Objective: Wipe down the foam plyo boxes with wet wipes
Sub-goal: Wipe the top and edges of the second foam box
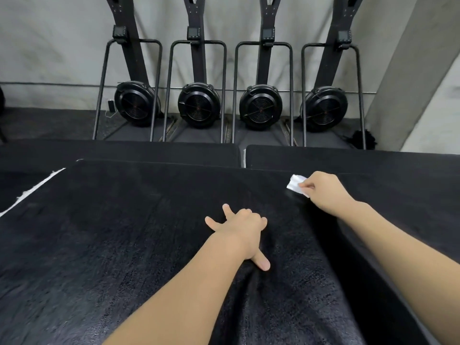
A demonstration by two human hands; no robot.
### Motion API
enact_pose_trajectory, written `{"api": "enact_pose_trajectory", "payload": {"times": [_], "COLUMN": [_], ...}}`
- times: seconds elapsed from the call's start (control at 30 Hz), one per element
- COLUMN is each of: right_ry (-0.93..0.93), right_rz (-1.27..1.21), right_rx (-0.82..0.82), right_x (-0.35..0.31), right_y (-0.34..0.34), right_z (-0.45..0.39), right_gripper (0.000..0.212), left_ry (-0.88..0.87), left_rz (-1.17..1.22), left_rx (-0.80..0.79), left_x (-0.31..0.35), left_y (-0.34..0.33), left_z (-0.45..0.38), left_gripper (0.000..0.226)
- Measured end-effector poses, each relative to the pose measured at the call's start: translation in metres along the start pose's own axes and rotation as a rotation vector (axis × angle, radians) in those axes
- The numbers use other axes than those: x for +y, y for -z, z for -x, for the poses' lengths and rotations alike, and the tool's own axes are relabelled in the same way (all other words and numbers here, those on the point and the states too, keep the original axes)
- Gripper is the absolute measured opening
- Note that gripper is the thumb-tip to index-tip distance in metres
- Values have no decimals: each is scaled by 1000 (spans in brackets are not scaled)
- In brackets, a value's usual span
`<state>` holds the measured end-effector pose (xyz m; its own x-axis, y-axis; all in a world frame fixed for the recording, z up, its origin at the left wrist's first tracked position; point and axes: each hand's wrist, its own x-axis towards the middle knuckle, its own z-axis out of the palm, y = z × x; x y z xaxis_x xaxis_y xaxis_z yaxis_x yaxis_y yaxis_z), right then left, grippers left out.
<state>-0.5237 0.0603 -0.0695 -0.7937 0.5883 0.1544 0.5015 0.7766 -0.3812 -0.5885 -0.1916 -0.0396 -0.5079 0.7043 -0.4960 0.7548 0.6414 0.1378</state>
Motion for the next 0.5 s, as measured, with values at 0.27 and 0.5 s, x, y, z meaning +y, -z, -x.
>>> {"api": "enact_pose_trajectory", "payload": {"times": [0.27, 0.5], "right_ry": [100, -52], "right_rz": [-157, -127], "right_rx": [-64, 19], "right_x": [9, 1], "right_y": [7, -11], "right_z": [29, -37], "right_gripper": [13, 21], "left_ry": [4, -7], "left_rz": [-23, -39], "left_rx": [-8, -5], "left_x": [3, 2], "left_y": [3, 3], "left_z": [-1, 0], "left_gripper": [102, 105]}}
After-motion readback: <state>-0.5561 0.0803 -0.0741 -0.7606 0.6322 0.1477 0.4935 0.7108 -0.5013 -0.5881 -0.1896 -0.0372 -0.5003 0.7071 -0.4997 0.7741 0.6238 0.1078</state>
